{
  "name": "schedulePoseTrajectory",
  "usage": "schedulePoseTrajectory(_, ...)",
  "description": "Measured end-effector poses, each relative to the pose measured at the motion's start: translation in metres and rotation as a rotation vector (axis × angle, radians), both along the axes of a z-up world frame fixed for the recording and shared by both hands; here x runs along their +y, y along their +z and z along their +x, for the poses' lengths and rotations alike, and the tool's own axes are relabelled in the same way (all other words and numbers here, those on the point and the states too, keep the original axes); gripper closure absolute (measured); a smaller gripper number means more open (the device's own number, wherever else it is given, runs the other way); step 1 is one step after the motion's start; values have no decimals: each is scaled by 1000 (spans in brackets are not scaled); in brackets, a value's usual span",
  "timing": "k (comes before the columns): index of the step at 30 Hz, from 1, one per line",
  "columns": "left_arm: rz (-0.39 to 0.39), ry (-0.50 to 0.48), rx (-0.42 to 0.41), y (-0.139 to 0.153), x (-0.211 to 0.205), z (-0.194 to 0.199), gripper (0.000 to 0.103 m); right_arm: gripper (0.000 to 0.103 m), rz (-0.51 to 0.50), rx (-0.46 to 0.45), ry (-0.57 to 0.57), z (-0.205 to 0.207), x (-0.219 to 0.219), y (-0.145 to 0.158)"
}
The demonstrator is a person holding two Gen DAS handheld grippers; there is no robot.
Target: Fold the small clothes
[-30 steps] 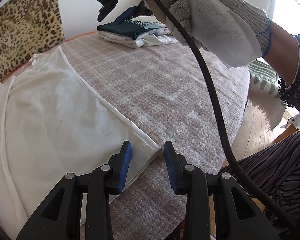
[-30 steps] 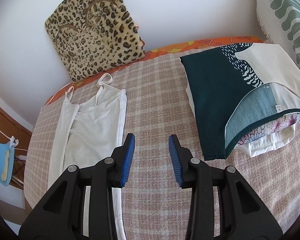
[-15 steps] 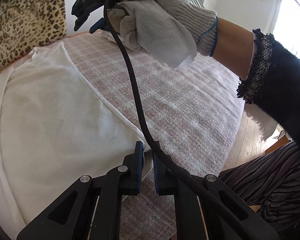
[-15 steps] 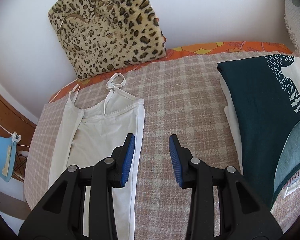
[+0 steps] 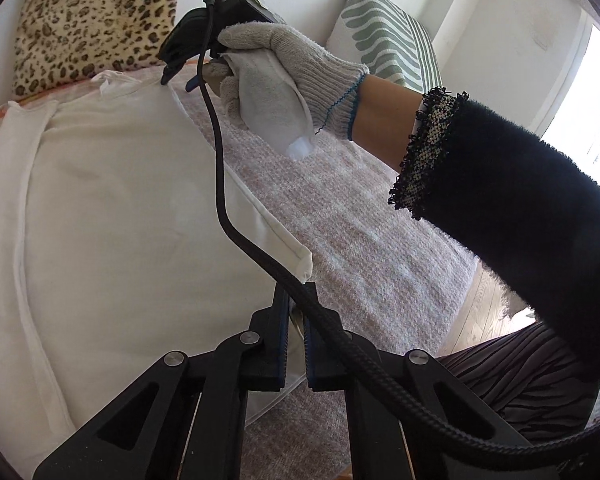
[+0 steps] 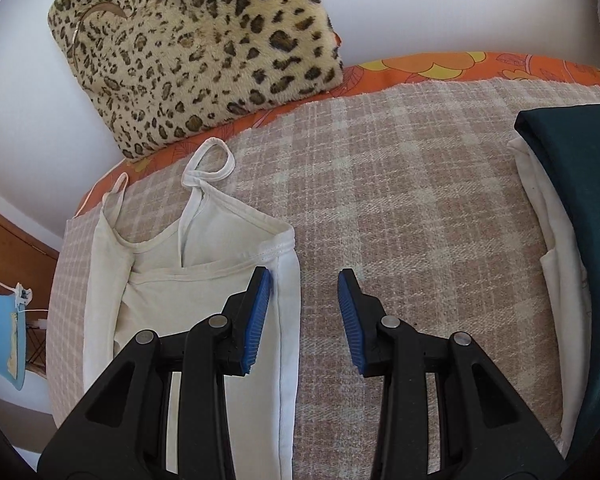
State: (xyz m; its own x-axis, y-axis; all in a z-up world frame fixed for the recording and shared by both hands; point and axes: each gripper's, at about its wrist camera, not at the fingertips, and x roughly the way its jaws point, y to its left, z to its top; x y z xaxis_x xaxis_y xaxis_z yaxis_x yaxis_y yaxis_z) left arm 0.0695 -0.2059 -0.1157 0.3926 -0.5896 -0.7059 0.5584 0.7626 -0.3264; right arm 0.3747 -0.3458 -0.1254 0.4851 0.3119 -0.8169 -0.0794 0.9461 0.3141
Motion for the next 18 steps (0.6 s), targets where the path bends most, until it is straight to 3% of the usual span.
schedulePoseTrajectory(6, -5, 8, 6, -1, 4, -6, 99, 67, -53, 7, 21, 6, 12, 2)
schedulePoseTrajectory(7, -5, 6, 5, -1, 3, -8, 99, 71, -74, 11, 22, 6, 15, 2)
schedulePoseTrajectory(8, -3, 4, 0, -1, 2, -9, 99, 85, -94, 15, 33, 7, 18, 2)
schedulePoseTrajectory(9, -3, 1, -6, -1, 2, -10, 99, 92, -112, 17, 46, 7, 22, 3)
schedulePoseTrajectory(18, -13, 11, -23, 6, 13, -19, 99, 99, -183, -24, 33, 5, 34, 28)
